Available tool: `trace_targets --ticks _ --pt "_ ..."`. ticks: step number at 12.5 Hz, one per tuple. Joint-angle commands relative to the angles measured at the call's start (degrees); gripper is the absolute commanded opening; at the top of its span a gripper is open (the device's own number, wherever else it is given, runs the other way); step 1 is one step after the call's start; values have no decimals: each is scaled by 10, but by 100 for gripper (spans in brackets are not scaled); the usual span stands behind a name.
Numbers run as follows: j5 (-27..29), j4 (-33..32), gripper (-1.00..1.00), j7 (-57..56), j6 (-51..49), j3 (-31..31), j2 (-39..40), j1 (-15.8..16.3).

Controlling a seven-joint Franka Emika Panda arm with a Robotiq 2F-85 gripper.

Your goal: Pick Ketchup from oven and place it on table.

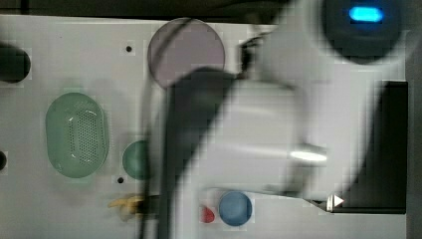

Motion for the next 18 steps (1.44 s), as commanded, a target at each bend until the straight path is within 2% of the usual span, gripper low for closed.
trace_targets --ticks 1,4,9,11,14,15,18 --pt "-3 -60 27 16 -6 21 -6 -4" --pt "-3 -151 27 38 50 32 -5 -4" --pt "-3 -309 27 38 267 32 31 -4" --pt "-1 -338 27 38 338 32 68 -4" --pt "0 -344 27 38 388 34 125 -4" --pt "0 -344 33 38 404 35 141 -4" --pt "1 -344 96 38 445 36 173 -4"
